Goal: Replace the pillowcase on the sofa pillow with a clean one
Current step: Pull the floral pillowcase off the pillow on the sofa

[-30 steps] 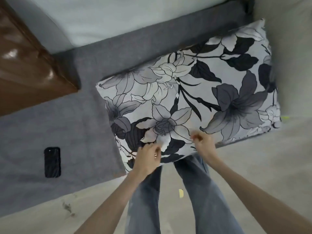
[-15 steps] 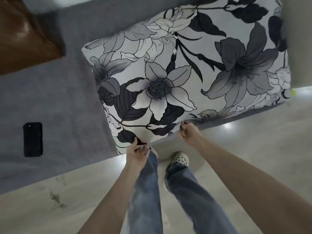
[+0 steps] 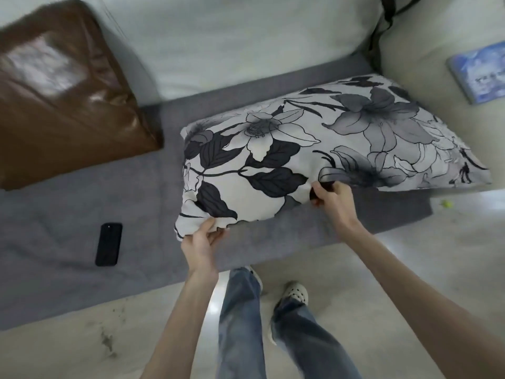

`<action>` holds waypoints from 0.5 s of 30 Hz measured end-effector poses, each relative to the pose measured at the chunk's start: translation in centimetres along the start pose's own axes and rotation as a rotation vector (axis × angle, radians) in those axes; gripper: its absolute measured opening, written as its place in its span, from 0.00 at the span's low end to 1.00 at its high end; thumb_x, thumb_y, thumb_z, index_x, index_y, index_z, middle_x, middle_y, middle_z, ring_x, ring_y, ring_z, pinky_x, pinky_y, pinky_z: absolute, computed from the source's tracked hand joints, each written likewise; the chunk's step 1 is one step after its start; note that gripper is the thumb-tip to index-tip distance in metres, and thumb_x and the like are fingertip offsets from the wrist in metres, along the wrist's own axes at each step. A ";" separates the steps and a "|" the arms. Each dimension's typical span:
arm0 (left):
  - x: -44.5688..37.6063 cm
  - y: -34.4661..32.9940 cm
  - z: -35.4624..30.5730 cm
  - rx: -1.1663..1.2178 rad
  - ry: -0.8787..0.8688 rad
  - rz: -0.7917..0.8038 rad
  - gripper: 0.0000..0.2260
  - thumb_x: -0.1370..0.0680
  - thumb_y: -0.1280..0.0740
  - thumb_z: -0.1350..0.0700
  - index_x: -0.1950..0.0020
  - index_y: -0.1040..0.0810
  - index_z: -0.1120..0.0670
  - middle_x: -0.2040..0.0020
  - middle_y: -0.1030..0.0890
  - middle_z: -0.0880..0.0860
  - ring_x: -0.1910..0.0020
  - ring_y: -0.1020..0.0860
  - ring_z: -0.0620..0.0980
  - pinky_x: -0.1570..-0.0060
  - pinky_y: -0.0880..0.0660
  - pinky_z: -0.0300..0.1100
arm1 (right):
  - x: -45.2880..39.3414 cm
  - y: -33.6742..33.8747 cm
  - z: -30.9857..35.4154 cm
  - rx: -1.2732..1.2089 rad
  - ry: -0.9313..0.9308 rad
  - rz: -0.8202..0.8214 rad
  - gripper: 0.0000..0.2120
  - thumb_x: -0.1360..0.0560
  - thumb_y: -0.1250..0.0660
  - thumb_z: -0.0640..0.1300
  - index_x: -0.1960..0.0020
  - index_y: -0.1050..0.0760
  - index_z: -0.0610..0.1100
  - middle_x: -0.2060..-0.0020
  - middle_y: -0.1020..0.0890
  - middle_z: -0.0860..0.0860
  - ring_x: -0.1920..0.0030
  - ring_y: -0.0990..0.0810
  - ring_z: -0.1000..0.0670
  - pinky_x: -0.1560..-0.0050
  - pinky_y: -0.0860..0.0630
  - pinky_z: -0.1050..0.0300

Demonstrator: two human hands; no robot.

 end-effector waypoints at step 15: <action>-8.2 -3.6 -18.6 -0.362 -0.215 0.098 0.20 0.27 0.36 0.38 0.66 0.26 0.55 0.74 0.21 0.51 0.74 0.20 0.50 0.75 0.27 0.38 | -10.4 -12.3 19.0 0.239 0.339 -0.138 0.17 0.29 0.39 0.46 0.67 0.27 0.32 0.69 0.20 0.35 0.67 0.24 0.38 0.59 0.24 0.45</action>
Point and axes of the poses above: each hand's wrist, its own x-axis away from the middle knuckle, its own y-axis out of the back of the hand, z = x × y, the point moved 1 cm from there along -x, towards the middle knuckle
